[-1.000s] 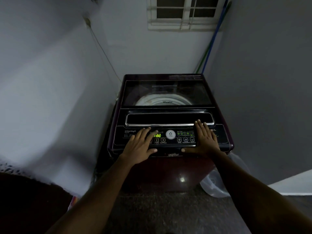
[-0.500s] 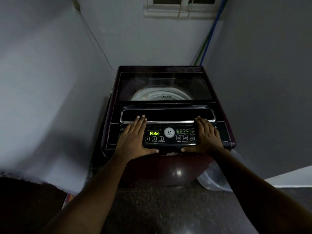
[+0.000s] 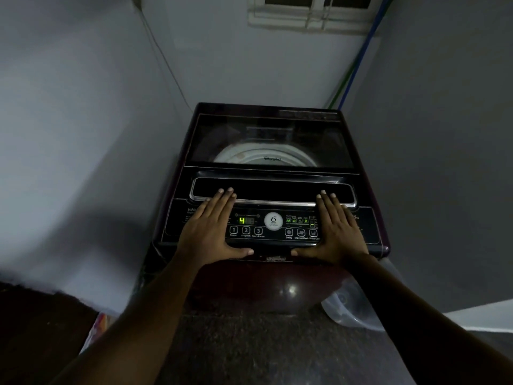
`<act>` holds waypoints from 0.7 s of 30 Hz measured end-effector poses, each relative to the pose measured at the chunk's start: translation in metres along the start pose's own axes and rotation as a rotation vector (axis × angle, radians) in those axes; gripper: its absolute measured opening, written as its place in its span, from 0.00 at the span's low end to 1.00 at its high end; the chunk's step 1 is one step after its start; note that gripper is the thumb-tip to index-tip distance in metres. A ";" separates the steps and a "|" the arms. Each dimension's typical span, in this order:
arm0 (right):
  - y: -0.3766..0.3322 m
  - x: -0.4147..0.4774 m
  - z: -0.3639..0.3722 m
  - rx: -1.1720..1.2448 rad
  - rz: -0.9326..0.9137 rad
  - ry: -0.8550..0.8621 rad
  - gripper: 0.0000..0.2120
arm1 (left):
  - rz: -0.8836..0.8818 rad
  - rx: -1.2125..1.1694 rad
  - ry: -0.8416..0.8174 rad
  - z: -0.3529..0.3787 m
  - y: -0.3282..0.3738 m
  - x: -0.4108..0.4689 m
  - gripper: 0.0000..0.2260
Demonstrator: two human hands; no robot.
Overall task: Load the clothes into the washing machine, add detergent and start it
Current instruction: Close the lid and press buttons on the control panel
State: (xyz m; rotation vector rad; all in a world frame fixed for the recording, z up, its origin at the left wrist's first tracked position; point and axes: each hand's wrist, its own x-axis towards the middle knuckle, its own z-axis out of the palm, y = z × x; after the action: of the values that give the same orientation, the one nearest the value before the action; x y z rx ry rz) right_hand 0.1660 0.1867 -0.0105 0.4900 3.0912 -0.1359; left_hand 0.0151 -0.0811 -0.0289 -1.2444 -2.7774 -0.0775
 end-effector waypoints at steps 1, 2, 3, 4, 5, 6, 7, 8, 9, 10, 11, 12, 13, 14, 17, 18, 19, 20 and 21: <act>0.001 0.000 0.000 0.005 0.000 0.006 0.69 | -0.003 0.003 0.003 0.000 0.000 0.000 0.60; 0.001 0.001 0.000 0.010 -0.001 0.011 0.69 | -0.004 0.006 0.000 0.000 0.001 0.000 0.60; 0.001 0.001 0.000 0.014 -0.002 0.013 0.69 | -0.006 0.014 -0.009 -0.001 0.001 0.000 0.61; 0.001 0.002 -0.001 0.019 0.000 0.013 0.70 | -0.009 0.024 -0.018 -0.001 0.001 0.000 0.61; 0.000 0.001 -0.001 0.028 0.004 0.012 0.70 | -0.013 0.034 -0.026 -0.002 0.001 0.000 0.61; 0.000 0.001 -0.001 0.040 0.007 0.012 0.70 | -0.016 0.041 -0.029 -0.002 0.001 0.000 0.61; -0.001 0.000 -0.001 0.054 0.009 0.011 0.70 | -0.018 0.042 -0.030 -0.002 0.002 0.000 0.61; -0.002 0.000 -0.002 0.068 0.009 0.008 0.70 | -0.019 0.038 -0.028 -0.003 0.002 0.000 0.61; -0.002 0.000 -0.002 0.083 0.011 0.004 0.70 | -0.019 0.032 -0.023 -0.002 0.002 -0.001 0.61; -0.002 0.000 -0.002 0.095 0.012 0.001 0.70 | -0.018 0.028 -0.021 -0.002 0.002 -0.001 0.61; -0.002 -0.001 -0.002 0.104 0.014 0.002 0.71 | -0.018 0.029 -0.023 -0.002 0.002 -0.002 0.61; -0.002 -0.001 -0.002 0.110 0.014 0.005 0.71 | -0.017 0.032 -0.024 -0.002 0.002 -0.002 0.60; -0.002 -0.001 -0.002 0.117 0.015 0.006 0.71 | -0.015 0.035 -0.023 -0.002 0.002 -0.002 0.60; -0.002 -0.001 -0.002 0.124 0.016 0.004 0.71 | -0.014 0.034 -0.020 -0.001 0.002 -0.002 0.60; -0.001 -0.001 0.000 0.133 0.017 0.008 0.71 | -0.016 0.032 -0.017 0.000 0.002 -0.002 0.61; -0.001 -0.001 0.000 0.131 0.014 0.010 0.71 | -0.016 0.035 -0.022 0.000 0.002 -0.002 0.61; -0.001 -0.001 0.000 0.130 0.011 0.010 0.70 | -0.015 0.037 -0.025 -0.001 0.002 -0.002 0.61; -0.001 -0.001 0.000 0.131 0.008 0.010 0.70 | -0.015 0.038 -0.020 -0.001 0.002 -0.002 0.61; -0.001 -0.001 0.000 0.132 0.006 0.009 0.70 | -0.014 0.042 -0.011 -0.001 0.002 -0.002 0.61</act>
State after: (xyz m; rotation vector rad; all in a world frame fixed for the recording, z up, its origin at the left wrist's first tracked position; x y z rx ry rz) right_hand 0.1667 0.1859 -0.0105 0.5050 3.1030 -0.3411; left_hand 0.0184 -0.0814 -0.0282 -1.2195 -2.7822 -0.0129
